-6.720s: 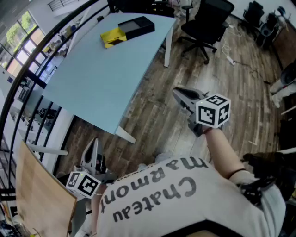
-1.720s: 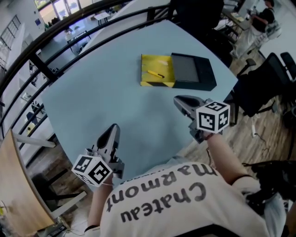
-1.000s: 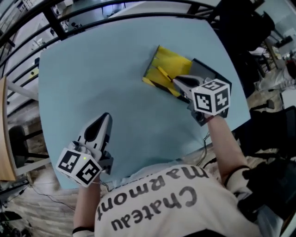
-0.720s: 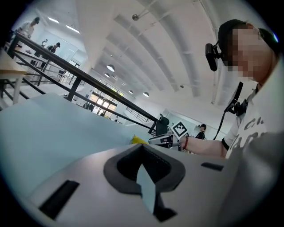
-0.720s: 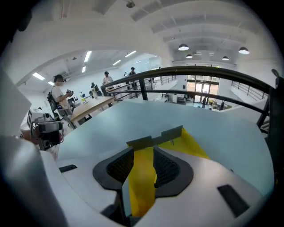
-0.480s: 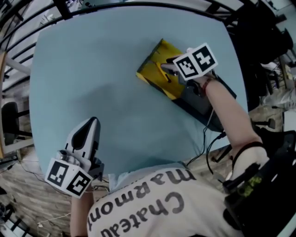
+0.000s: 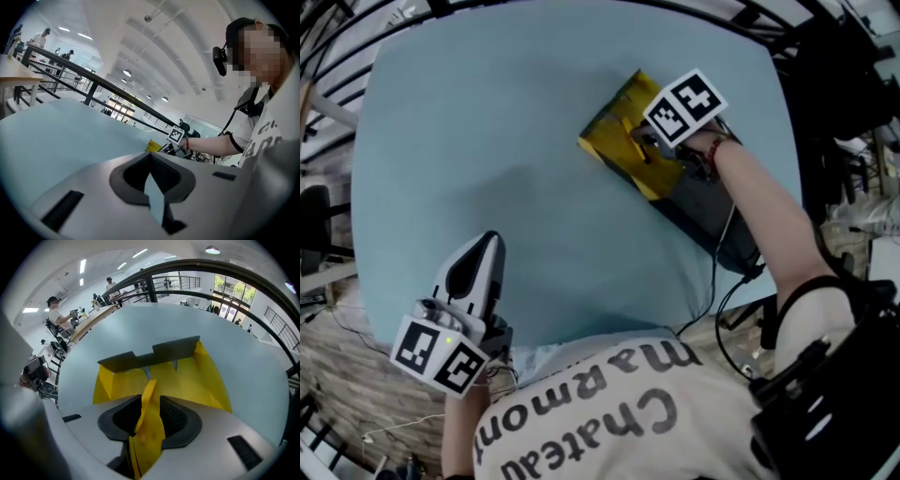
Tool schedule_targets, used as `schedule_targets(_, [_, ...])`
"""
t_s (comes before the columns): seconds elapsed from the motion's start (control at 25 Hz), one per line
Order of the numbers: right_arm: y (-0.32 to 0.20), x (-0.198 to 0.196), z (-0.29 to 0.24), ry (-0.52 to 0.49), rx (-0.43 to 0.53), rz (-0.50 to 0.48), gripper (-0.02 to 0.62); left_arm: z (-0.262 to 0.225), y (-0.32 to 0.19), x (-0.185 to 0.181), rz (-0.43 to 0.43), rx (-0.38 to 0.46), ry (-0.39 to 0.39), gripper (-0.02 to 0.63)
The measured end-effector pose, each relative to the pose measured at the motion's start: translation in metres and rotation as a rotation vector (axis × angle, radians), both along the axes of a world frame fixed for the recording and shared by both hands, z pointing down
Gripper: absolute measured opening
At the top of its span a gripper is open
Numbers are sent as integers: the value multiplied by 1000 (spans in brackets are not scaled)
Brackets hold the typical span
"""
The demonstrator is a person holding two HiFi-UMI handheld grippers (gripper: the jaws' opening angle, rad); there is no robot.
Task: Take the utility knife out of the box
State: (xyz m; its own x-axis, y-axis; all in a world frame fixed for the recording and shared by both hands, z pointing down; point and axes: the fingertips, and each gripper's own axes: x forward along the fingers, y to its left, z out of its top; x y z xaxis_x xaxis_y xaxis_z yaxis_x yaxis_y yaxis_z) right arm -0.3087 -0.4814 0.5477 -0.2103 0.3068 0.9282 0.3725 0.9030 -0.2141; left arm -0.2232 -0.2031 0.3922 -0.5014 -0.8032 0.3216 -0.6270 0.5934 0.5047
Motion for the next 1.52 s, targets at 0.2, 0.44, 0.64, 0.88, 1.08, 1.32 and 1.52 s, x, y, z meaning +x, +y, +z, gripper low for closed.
schedule_targets(0.2, [1, -1, 2, 3, -17, -4, 140, 7, -2, -2, -17, 7, 24, 2])
schedule_targets(0.44, [6, -1, 8, 22, -25, -15, 137, 9, 5, 0, -26, -15, 20, 2])
schedule_targets(0.64, [-1, -5, 9, 11, -25, 17, 71, 12, 14, 2, -51, -16, 27, 2])
schedule_targets(0.88, [-5, -7, 8, 18, -49, 53, 60, 13, 18, 7, -67, -12, 23, 2])
schedule_targets(1.08, [-4, -7, 9, 10, -2, 19, 54, 10, 22, 13, -76, -9, 21, 2])
schedule_targets(1.32, [-5, -7, 2, -14, 7, 55, 52, 2, 38, 19, -99, -16, 23, 2])
schedule_targets(1.52, [-3, -9, -17, -96, -6, 114, 52, -13, 48, 22, -95, -18, 3, 2])
